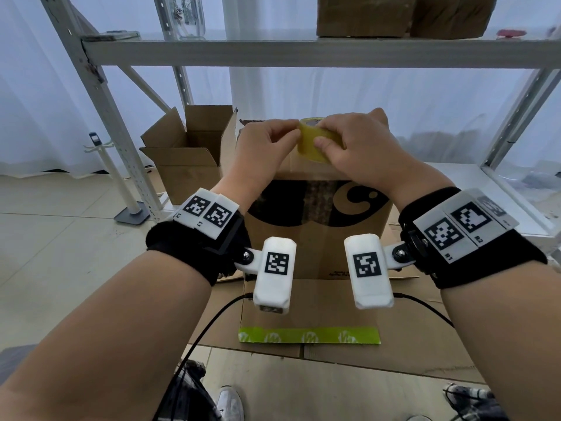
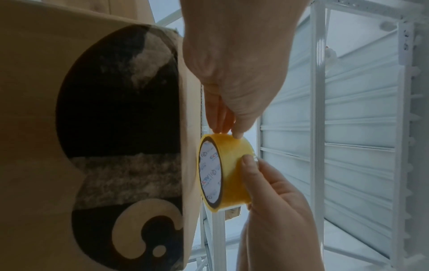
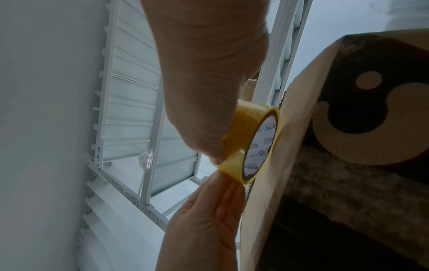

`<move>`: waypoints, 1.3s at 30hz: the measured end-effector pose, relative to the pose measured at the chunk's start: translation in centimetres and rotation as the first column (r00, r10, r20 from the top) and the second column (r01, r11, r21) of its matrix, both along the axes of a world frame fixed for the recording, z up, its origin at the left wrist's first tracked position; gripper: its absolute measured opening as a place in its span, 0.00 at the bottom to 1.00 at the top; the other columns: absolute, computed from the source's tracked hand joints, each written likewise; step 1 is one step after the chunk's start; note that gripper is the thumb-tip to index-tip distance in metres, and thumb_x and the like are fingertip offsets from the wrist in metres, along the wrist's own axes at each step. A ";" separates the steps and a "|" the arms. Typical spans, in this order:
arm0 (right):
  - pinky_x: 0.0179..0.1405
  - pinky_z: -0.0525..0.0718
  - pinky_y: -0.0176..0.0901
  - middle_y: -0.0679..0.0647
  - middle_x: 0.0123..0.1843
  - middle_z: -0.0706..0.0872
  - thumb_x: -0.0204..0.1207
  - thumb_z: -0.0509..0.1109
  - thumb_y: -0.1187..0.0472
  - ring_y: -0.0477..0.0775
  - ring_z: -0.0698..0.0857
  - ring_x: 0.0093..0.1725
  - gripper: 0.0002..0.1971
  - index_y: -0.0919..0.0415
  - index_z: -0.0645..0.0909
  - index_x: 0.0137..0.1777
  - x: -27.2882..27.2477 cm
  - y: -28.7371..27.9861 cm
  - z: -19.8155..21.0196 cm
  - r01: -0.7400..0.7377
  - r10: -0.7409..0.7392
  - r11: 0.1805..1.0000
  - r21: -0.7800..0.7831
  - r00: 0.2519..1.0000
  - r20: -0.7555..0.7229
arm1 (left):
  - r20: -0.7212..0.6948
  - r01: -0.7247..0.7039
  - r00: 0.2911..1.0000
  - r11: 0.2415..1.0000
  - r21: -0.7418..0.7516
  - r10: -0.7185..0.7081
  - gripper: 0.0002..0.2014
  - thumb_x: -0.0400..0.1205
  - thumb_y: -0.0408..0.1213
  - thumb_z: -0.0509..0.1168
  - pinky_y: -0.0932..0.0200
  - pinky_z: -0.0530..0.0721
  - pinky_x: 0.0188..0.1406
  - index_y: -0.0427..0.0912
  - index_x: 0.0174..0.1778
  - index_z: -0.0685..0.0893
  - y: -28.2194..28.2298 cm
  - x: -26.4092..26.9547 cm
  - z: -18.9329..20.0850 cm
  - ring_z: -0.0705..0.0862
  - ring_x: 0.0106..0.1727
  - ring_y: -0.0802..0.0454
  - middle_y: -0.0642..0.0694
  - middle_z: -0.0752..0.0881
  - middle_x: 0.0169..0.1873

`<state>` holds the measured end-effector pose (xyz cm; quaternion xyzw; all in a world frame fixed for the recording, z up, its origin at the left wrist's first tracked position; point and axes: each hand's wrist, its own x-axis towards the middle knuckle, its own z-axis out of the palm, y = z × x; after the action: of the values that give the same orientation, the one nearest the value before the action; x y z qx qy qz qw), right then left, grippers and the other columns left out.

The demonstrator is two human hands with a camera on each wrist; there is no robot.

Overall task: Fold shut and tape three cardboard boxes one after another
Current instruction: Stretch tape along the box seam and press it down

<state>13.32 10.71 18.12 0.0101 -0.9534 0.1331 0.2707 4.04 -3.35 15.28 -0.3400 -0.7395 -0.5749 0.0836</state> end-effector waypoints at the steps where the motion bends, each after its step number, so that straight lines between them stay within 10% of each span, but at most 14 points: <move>1: 0.67 0.67 0.54 0.53 0.51 0.88 0.84 0.61 0.53 0.55 0.81 0.54 0.14 0.55 0.82 0.63 0.0 -0.1 0.0 0.006 -0.006 1.000 0.012 1.000 -0.007 | -0.022 -0.016 1.000 1.000 0.010 0.016 0.12 0.81 0.36 0.68 0.52 0.84 0.61 0.40 0.58 0.88 0.1 0.0 0.0 0.87 0.51 0.57 0.51 0.90 0.47; 17: 0.62 0.77 0.59 0.44 0.42 0.85 0.77 0.61 0.45 0.59 0.82 0.54 0.18 0.50 0.85 0.59 0.4 0.8 0.3 -0.114 0.115 0.980 -0.164 0.993 -0.008 | -0.253 -0.052 0.967 0.990 -0.129 0.017 0.02 0.83 0.35 0.62 0.67 0.76 0.37 0.43 0.45 0.75 -0.2 -0.5 0.3 0.75 0.33 0.60 0.57 0.76 0.33; 27: 0.65 0.61 0.44 0.52 0.50 0.89 0.84 0.62 0.51 0.57 0.80 0.52 0.14 0.56 0.84 0.62 -0.2 0.7 -0.3 -0.045 0.043 0.998 -0.035 0.998 -0.056 | -0.048 0.057 0.997 0.998 -0.041 -0.059 0.02 0.82 0.37 0.66 0.47 0.85 0.56 0.44 0.48 0.80 -0.3 -0.5 0.4 0.86 0.50 0.49 0.49 0.85 0.44; 33: 0.65 0.70 0.53 0.54 0.51 0.89 0.83 0.62 0.52 0.55 0.83 0.49 0.15 0.58 0.84 0.61 -0.4 0.5 -0.6 -0.064 0.062 0.998 -0.010 0.992 -0.109 | -0.001 0.021 1.000 0.998 0.064 -0.021 0.21 0.77 0.43 0.73 0.51 0.86 0.56 0.44 0.65 0.78 -0.4 -0.8 -0.1 0.88 0.49 0.54 0.49 0.89 0.44; 39: 0.55 0.58 0.42 0.51 0.54 0.89 0.81 0.63 0.54 0.50 0.80 0.50 0.13 0.55 0.84 0.60 -0.7 0.8 -1.3 -0.060 0.057 0.998 -0.020 0.988 -0.145 | -0.044 -0.025 0.999 0.996 0.082 0.029 0.03 0.78 0.39 0.72 0.47 0.88 0.51 0.45 0.44 0.88 -0.2 -0.9 -0.7 0.88 0.40 0.54 0.50 0.89 0.37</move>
<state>12.62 11.52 16.87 0.0443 -0.9288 0.1516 0.3352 3.13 -3.52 14.55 -0.3393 -0.7179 -0.5956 0.1220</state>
